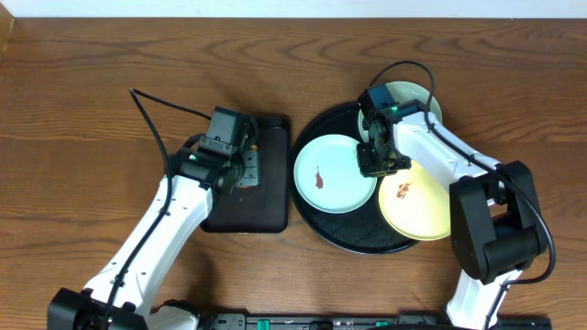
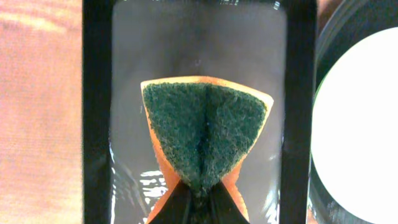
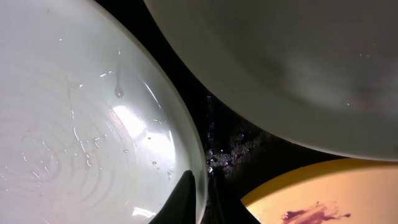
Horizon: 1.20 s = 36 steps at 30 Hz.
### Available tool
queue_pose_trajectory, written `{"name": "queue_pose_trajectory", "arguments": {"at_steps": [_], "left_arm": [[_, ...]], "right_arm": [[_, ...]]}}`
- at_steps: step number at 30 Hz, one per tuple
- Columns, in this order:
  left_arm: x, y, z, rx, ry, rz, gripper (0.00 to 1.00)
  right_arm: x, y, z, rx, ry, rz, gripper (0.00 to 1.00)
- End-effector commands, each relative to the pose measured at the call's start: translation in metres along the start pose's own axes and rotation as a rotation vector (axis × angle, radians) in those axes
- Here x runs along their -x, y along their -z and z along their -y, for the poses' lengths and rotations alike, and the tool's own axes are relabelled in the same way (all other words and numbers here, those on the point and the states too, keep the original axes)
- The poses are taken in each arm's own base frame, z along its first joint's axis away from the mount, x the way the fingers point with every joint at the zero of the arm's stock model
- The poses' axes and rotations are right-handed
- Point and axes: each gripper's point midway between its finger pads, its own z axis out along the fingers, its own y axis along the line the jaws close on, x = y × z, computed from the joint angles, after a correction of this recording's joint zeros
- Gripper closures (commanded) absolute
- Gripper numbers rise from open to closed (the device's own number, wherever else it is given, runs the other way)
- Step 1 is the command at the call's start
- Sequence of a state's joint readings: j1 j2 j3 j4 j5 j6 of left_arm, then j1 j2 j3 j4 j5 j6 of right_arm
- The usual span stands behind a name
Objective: Clean dirty plates on tray and stack at the side
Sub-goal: 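Carry the sponge with left gripper toward the pale green plate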
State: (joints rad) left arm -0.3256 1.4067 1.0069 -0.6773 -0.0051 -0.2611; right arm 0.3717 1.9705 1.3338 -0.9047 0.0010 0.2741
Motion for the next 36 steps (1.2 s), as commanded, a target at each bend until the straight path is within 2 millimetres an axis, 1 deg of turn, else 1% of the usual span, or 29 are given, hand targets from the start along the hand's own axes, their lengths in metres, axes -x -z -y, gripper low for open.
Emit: {"name": "queue_pose_trajectory", "arguments": {"at_steps": [1, 7, 10, 12, 14, 18, 21, 24, 25, 28, 30, 33, 35, 36], "left_arm": [[0.019, 0.018, 0.003, 0.006, -0.016, 0.030, 0.93], [0.026, 0.038, 0.004, 0.028, -0.019, -0.040, 0.93], [0.024, 0.041, 0.003, 0.049, -0.020, -0.104, 0.93], [0.024, 0.038, 0.003, 0.061, -0.022, -0.139, 0.93], [0.024, 0.031, 0.002, 0.071, -0.021, -0.173, 0.93], [0.013, 0.015, 0.006, 0.049, -0.013, -0.266, 0.93], [0.019, 0.004, 0.002, 0.077, -0.027, -0.252, 0.93], [0.015, 0.003, 0.012, 0.020, -0.020, -0.274, 0.93], [0.017, 0.003, 0.013, 0.016, -0.020, -0.268, 0.93], [0.031, 0.000, 0.013, 0.022, -0.020, -0.205, 0.92], [0.038, -0.001, 0.016, 0.010, -0.018, -0.179, 0.92], [0.041, -0.002, 0.030, -0.063, -0.016, -0.171, 0.93], [0.043, -0.002, 0.044, -0.125, -0.021, -0.163, 0.93], [0.044, -0.003, 0.047, -0.131, -0.028, -0.155, 0.93]], "right_arm": [[-0.004, -0.005, 0.001, -0.014, 0.014, -0.015, 0.91], [-0.004, -0.005, 0.001, -0.014, 0.015, -0.015, 0.90], [-0.003, -0.005, 0.001, -0.014, 0.014, -0.014, 0.90], [-0.003, -0.005, 0.001, -0.014, 0.014, -0.014, 0.89], [-0.003, -0.005, 0.001, -0.014, 0.015, -0.014, 0.90], [-0.004, -0.005, 0.001, -0.014, 0.015, -0.015, 0.89], [-0.003, -0.005, 0.001, -0.014, 0.014, -0.012, 0.89], [-0.003, -0.005, 0.001, -0.014, 0.015, -0.012, 0.90], [-0.003, -0.005, 0.001, -0.014, 0.015, -0.012, 0.89], [-0.002, -0.005, 0.001, -0.013, 0.015, -0.010, 0.90], [-0.002, -0.005, 0.001, -0.013, 0.014, -0.010, 0.90], [-0.003, -0.005, 0.000, -0.013, 0.016, -0.011, 0.93], [-0.003, -0.005, 0.000, -0.013, 0.017, -0.011, 0.99], [-0.003, -0.005, 0.000, -0.013, 0.017, -0.011, 0.99]]}}
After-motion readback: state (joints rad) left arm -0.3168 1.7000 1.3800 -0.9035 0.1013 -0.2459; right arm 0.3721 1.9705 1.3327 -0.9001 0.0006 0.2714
